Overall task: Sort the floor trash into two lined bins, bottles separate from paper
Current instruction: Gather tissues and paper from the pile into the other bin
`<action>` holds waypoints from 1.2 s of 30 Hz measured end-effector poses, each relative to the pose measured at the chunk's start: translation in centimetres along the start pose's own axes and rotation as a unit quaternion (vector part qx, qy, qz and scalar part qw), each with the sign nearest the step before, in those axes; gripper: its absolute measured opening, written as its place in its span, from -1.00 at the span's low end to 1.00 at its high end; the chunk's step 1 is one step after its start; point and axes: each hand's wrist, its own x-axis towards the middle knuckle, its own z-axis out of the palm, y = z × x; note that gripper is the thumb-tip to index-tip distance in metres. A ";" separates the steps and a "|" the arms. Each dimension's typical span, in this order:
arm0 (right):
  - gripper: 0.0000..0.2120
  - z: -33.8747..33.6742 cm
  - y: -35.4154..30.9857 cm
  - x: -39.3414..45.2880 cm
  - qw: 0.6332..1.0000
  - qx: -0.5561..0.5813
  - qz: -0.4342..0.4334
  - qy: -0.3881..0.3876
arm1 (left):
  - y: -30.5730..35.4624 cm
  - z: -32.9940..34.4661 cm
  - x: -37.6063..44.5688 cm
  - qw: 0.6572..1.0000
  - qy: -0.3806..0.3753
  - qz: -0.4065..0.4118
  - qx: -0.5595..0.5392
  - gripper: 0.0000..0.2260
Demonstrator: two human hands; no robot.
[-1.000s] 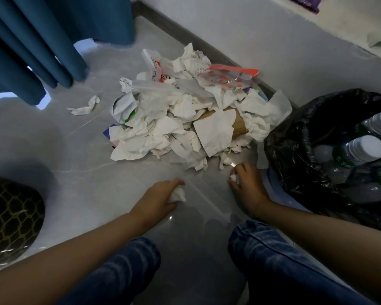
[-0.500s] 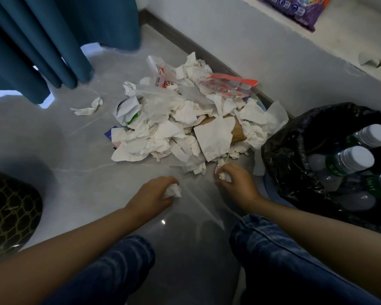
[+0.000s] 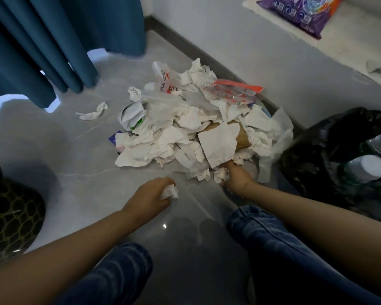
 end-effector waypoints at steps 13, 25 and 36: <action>-0.78 0.6 2.4 -2.3 0.974 0.137 -0.008 0.182 | -0.8 -0.1 0.0 1.000 -0.002 -0.007 -0.003 -0.69; -0.84 -3.2 5.0 -0.1 0.908 0.258 0.079 0.319 | -0.1 0.4 0.5 1.000 -0.022 -0.011 -0.001 -0.70; -0.86 -3.7 -2.0 -5.0 0.915 0.293 -0.135 0.244 | 1.4 -2.2 0.7 0.959 0.026 -0.102 -0.262 -0.77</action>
